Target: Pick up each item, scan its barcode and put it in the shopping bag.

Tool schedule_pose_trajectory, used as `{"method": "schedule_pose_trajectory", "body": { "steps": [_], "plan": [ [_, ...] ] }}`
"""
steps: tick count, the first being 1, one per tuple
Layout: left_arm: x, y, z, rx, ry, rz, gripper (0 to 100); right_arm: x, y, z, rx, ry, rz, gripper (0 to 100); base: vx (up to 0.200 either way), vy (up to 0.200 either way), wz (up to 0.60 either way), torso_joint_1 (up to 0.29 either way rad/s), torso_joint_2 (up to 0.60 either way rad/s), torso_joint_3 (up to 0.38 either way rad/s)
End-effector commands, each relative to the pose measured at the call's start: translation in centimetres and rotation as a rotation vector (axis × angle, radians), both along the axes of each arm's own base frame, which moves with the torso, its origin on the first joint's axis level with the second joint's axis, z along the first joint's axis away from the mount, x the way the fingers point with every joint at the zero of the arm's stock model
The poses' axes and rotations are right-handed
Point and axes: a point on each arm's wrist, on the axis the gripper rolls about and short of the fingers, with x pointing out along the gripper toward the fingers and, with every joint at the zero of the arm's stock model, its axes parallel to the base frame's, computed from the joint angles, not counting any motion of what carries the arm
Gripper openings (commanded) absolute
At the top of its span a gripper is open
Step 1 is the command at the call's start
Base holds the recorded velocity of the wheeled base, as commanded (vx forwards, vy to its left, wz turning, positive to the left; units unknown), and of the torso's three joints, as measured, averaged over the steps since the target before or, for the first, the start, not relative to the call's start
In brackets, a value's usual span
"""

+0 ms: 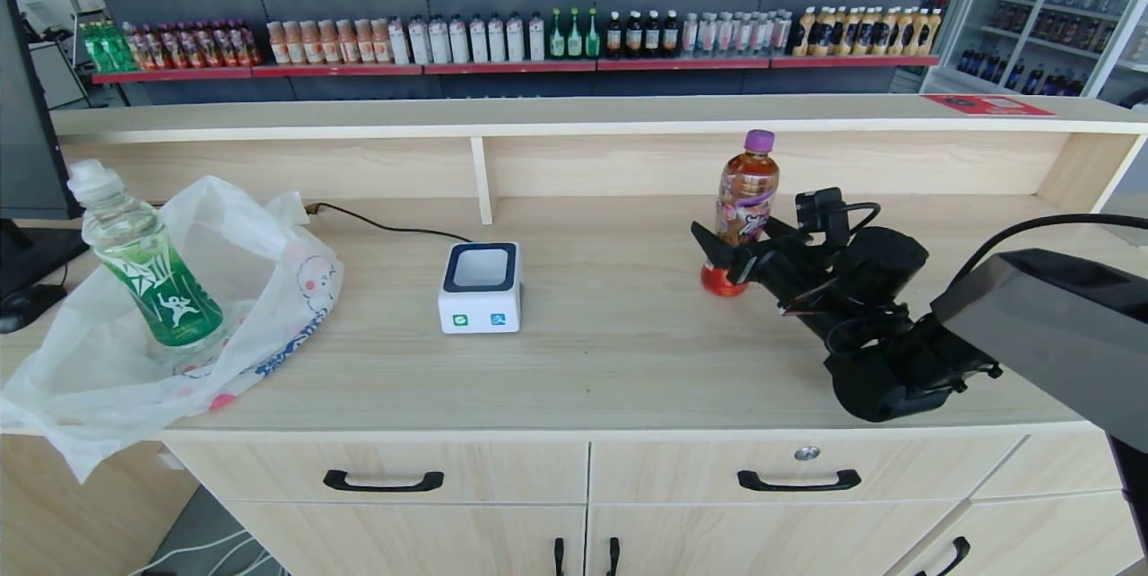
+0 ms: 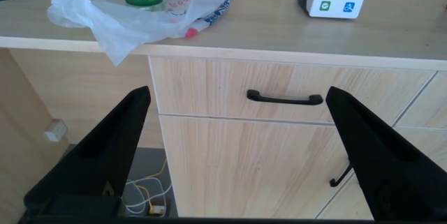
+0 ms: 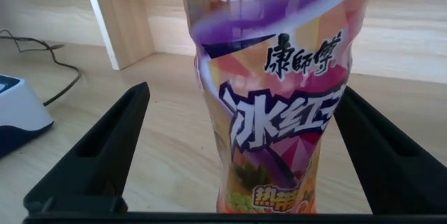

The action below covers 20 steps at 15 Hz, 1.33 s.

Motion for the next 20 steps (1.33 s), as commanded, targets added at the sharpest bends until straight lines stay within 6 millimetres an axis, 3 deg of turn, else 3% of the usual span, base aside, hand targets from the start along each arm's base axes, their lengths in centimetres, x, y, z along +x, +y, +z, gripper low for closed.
{"method": "schedule_pose_trajectory", "body": {
  "steps": [1, 4, 7, 12, 13, 20],
  "plan": [
    [0.0, 0.0, 0.0, 0.0, -0.001, 0.0, 100, 0.4, 0.0, -0.6, -0.008, 0.007, 0.017, 100, 0.0, 0.0, 0.0, 0.0, 0.0, 0.0],
    [0.0, 0.0, 0.0, 0.0, -0.001, 0.002, 100, 1.4, 0.3, -0.7, -0.008, -0.018, 0.026, 100, 0.0, 0.0, 0.0, 0.0, 0.0, 0.0],
    [0.0, 0.0, 0.0, 0.0, -0.001, 0.0, 100, 2.7, 0.1, 0.6, -0.003, -0.04, 0.015, 100, 0.0, 0.0, 0.0, 0.0, 0.0, 0.0],
    [0.0, 0.0, 0.0, 0.0, -0.001, 0.0, 100, 3.1, 0.1, 1.1, -0.004, -0.042, 0.017, 100, 0.0, 0.0, 0.0, 0.0, 0.0, 0.0],
    [0.0, 0.0, 0.0, -0.002, -0.001, 0.0, 100, 3.0, 0.1, 1.1, -0.003, -0.038, 0.017, 0, 0.0, 0.0, 0.0, 0.0, 0.0, 0.0],
    [0.0, 0.0, 0.0, -0.008, 0.001, 0.0, 100, 3.0, 0.1, 1.2, -0.001, -0.048, 0.012, 0, 0.0, 0.0, 0.0, 0.0, 0.0, 0.0]
  ]
}}
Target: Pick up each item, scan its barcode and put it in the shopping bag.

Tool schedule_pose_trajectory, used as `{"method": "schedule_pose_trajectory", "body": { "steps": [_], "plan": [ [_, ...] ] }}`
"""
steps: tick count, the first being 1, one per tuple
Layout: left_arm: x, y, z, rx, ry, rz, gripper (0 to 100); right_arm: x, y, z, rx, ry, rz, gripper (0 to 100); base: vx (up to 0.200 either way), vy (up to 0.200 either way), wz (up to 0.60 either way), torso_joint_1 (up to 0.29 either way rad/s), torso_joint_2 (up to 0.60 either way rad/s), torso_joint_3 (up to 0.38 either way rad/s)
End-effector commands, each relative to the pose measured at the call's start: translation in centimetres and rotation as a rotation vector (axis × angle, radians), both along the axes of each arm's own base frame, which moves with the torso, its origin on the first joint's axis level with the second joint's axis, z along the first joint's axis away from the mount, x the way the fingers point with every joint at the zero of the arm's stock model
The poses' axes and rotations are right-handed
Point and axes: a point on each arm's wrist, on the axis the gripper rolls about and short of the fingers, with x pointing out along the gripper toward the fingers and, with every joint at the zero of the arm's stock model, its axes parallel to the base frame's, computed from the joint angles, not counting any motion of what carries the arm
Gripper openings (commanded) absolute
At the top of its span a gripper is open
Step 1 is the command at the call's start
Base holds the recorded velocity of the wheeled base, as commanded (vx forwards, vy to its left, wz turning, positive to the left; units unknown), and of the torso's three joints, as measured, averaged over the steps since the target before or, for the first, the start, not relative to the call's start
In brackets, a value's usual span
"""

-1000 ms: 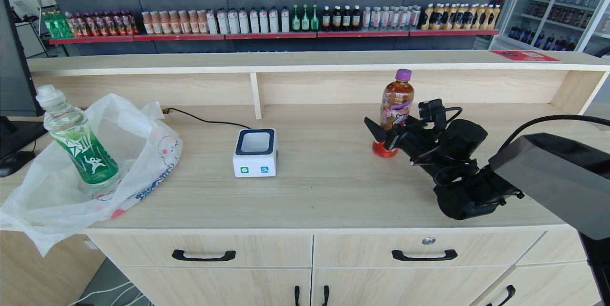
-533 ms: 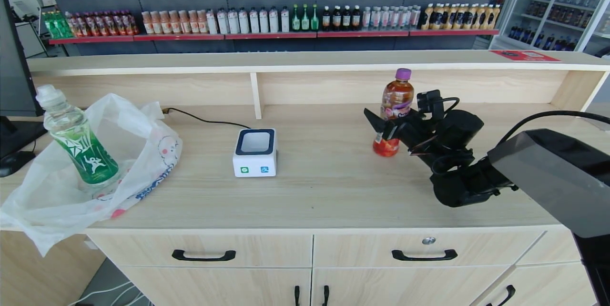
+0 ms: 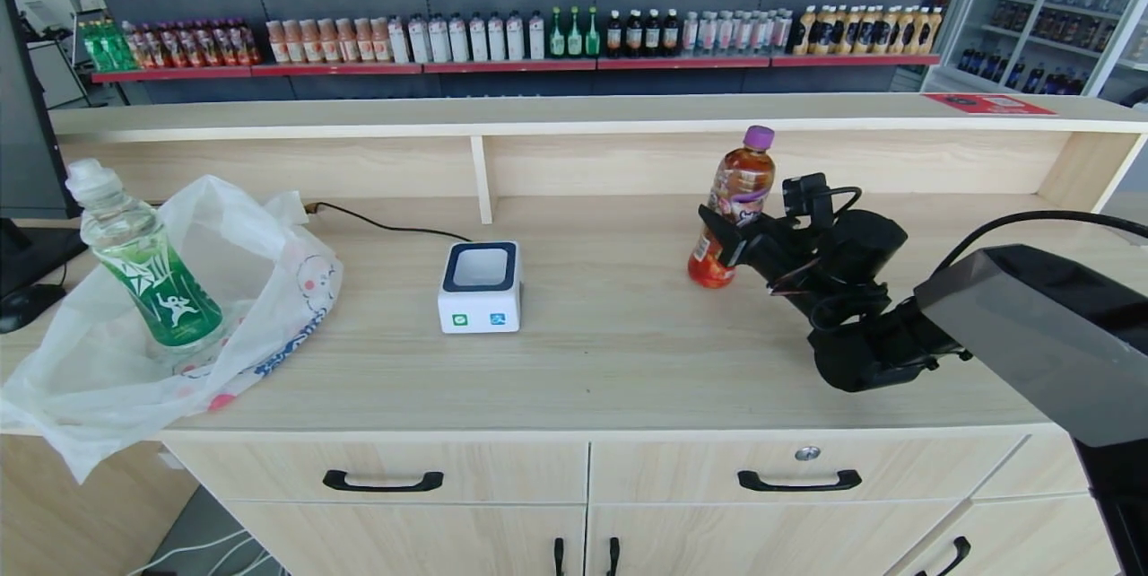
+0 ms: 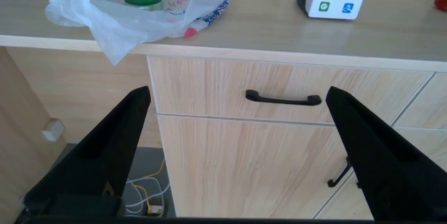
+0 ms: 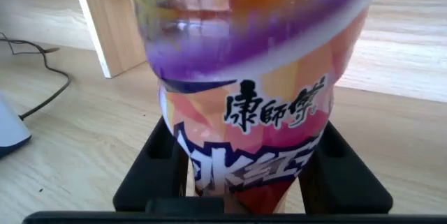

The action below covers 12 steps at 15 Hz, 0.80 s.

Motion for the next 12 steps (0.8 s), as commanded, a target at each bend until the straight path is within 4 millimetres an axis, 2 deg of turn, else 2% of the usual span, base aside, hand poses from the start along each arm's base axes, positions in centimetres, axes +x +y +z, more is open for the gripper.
{"method": "schedule_pose_trajectory", "body": {
  "steps": [1, 4, 8, 12],
  "plan": [
    [0.0, 0.0, 0.0, -0.005, 0.001, 0.002, 100, -0.2, 0.0, 0.7, 0.005, -0.018, 0.001, 0, 0.0, 0.0, 0.0, 0.0, 0.0, 0.0],
    [0.0, 0.0, 0.0, -0.017, 0.0, 0.0, 100, -0.3, -0.4, 1.6, 0.014, -0.056, -0.006, 0, 0.0, 0.0, 0.0, 0.0, 0.0, 0.0],
    [0.0, 0.0, 0.0, -0.016, 0.0, 0.0, 100, -2.1, -0.8, 4.7, 0.046, -0.139, -0.03, 0, 0.0, 0.0, 0.0, 0.0, 0.0, 0.0],
    [0.0, 0.0, 0.0, -0.014, 0.004, 0.002, 100, -7.8, -1.0, 9.1, 0.044, -0.179, -0.019, 0, 0.0, 0.0, 0.0, 0.0, 0.0, 0.0]
  ]
}}
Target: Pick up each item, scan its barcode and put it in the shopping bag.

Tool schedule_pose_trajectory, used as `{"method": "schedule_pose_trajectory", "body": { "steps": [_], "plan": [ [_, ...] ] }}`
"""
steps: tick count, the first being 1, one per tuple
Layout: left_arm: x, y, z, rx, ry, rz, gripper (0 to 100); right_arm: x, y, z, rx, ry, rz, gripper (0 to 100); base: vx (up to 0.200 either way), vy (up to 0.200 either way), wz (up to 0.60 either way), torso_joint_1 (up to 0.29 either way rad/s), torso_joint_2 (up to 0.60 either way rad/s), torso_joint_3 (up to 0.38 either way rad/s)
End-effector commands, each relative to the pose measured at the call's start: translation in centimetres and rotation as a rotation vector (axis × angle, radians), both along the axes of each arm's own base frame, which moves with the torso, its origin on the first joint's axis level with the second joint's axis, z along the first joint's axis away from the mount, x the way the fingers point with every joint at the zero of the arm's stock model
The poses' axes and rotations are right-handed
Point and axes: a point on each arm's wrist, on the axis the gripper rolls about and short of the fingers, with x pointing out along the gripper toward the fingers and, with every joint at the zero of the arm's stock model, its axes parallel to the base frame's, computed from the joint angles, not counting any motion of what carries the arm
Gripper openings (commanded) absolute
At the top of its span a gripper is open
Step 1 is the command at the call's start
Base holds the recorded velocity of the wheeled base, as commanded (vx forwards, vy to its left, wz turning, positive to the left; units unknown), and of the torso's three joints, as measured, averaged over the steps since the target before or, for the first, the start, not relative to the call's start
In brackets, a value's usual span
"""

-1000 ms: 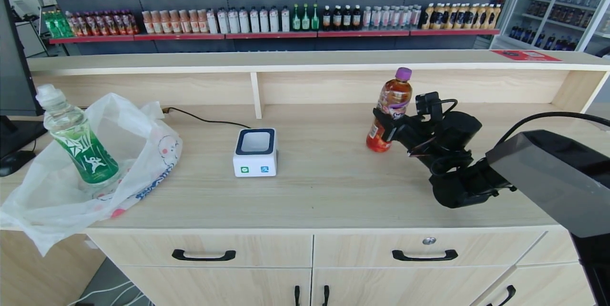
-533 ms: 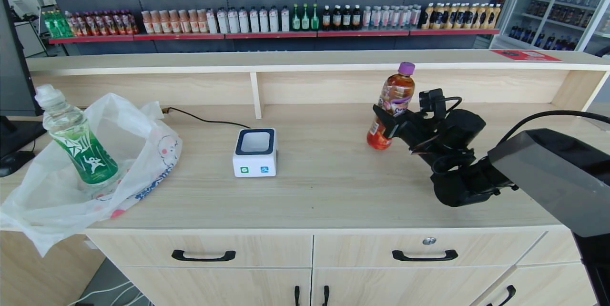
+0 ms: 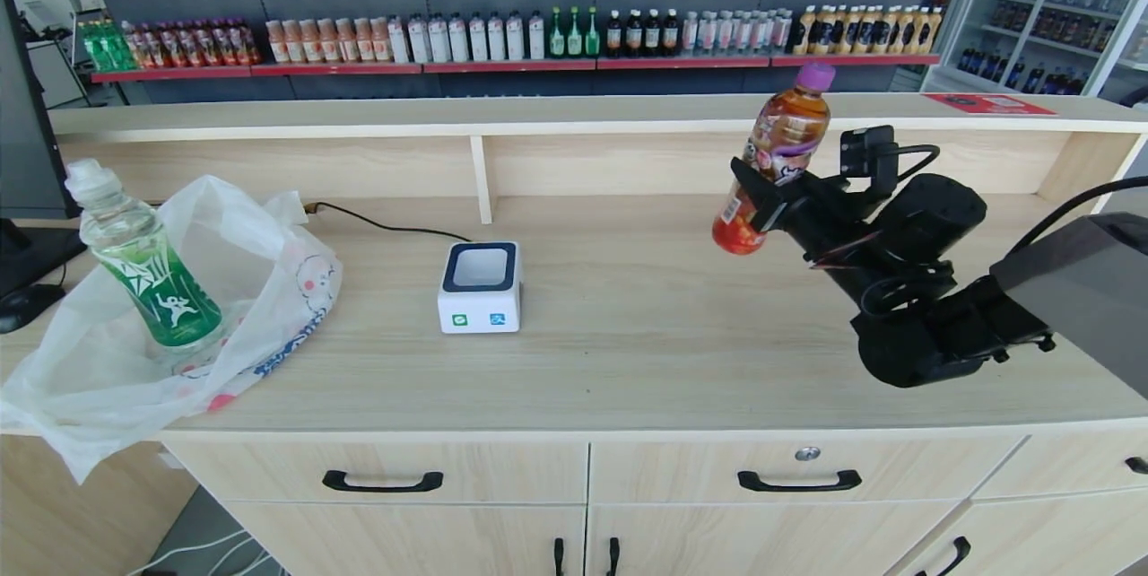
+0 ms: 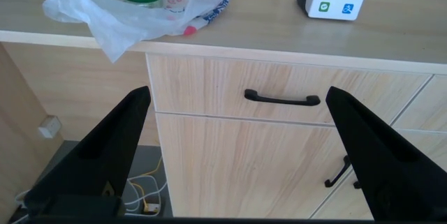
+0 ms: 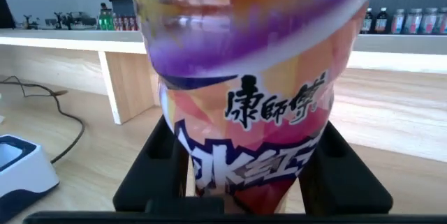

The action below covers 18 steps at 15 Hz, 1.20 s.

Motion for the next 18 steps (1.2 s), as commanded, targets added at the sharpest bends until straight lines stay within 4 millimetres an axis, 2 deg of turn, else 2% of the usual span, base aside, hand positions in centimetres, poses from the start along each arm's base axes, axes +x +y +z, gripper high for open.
{"method": "schedule_pose_trajectory", "body": {
  "steps": [1, 3, 7, 9, 14, 16, 18],
  "plan": [
    [0.0, 0.0, 0.0, -0.002, 0.002, 0.002, 100, -4.4, -0.1, 4.3, 0.009, -0.081, 0.017, 0, 0.0, 0.0, 0.0, 0.0, 0.0, 0.0],
    [0.0, 0.0, 0.0, 0.0, 0.002, 0.002, 100, -8.0, 0.4, 5.9, 0.011, -0.107, 0.05, 0, 0.0, 0.0, 0.0, 0.0, 0.0, 0.0],
    [0.0, 0.0, 0.0, 0.0, 0.002, 0.002, 100, -17.5, 3.2, 4.9, -0.046, -0.033, 0.232, 0, 0.0, 0.0, 0.0, 0.0, 0.0, 0.0],
    [0.0, 0.0, 0.0, -0.002, 0.001, 0.001, 100, -20.5, 4.4, 4.0, -0.081, -0.011, 0.319, 0, 0.0, 0.0, 0.0, 0.0, 0.0, 0.0],
    [0.0, 0.0, 0.0, 0.0, 0.002, 0.002, 100, -23.5, 6.4, 3.2, -0.082, 0.025, 0.468, 0, 0.0, 0.0, 0.0, 0.0, 0.0, 0.0],
    [0.0, 0.0, 0.0, 0.0, 0.002, 0.002, 100, -24.4, 7.8, 3.1, -0.039, 0.069, 0.567, 0, 0.0, 0.0, 0.0, 0.0, 0.0, 0.0],
    [0.0, 0.0, 0.0, -0.002, 0.002, 0.002, 100, -25.0, 8.5, 3.1, 0.024, 0.133, 0.642, 0, 0.0, 0.0, 0.0, 0.0, 0.0, 0.0]
  ]
}}
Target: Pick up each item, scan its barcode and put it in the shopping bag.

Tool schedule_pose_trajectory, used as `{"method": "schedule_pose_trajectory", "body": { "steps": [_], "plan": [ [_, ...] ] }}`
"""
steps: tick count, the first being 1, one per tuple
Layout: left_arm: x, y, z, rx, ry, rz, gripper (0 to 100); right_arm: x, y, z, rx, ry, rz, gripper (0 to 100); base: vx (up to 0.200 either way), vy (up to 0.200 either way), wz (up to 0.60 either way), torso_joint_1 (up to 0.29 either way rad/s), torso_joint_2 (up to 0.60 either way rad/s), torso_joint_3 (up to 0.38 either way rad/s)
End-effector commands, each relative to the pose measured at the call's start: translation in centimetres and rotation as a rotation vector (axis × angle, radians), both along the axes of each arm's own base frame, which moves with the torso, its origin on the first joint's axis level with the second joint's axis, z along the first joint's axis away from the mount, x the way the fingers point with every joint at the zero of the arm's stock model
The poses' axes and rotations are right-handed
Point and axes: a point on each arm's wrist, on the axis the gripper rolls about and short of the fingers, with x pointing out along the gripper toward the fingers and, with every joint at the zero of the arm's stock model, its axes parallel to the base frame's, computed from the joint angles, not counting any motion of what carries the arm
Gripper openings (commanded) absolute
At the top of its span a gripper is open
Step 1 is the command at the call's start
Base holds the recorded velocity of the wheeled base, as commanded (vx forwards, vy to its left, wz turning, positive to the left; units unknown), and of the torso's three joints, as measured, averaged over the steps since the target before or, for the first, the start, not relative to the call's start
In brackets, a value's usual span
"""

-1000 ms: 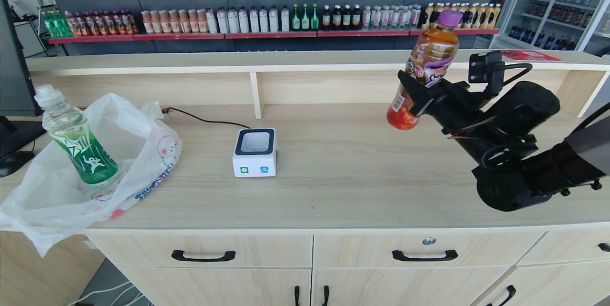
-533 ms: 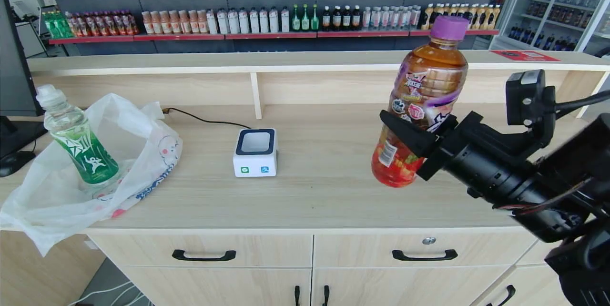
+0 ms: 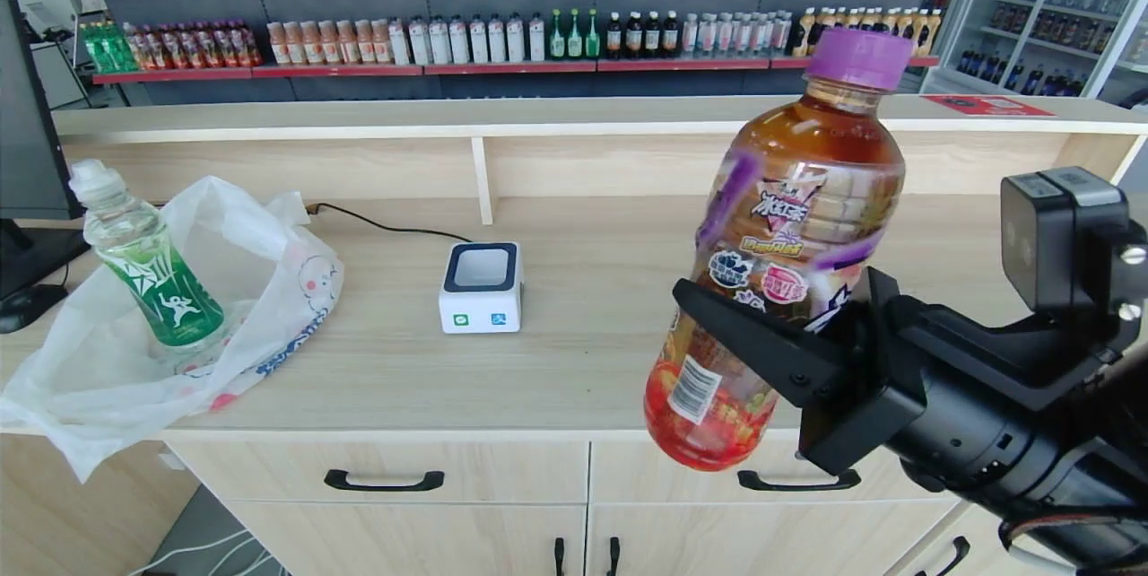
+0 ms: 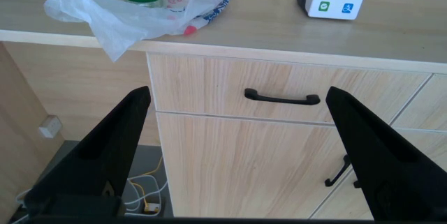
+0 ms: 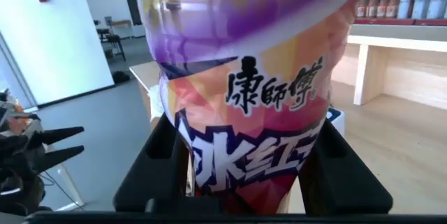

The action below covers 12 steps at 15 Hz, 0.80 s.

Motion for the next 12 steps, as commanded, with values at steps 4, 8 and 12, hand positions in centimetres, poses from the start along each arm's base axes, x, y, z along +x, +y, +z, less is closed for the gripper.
{"method": "schedule_pose_trajectory", "body": {
  "steps": [4, 8, 12],
  "plan": [
    [0.0, 0.0, 0.0, 0.0, 0.0, 0.001, 100, -0.1, 1.8, 1.6, 0.195, 0.14, 0.158, 0, 0.0, 0.0, 0.0, 0.0, 0.0, 0.0],
    [0.0, 0.0, 0.0, 0.0, 0.0, 0.001, 100, 0.8, 2.8, 3.4, 0.316, 0.218, 0.238, 0, 0.0, 0.0, 0.0, 0.0, 0.0, 0.0],
    [0.0, 0.0, 0.0, 0.0, 0.0, 0.001, 100, -0.2, 2.7, 4.0, 0.363, 0.275, 0.307, 0, 0.0, 0.0, 0.0, 0.0, 0.0, 0.0]
  ]
}}
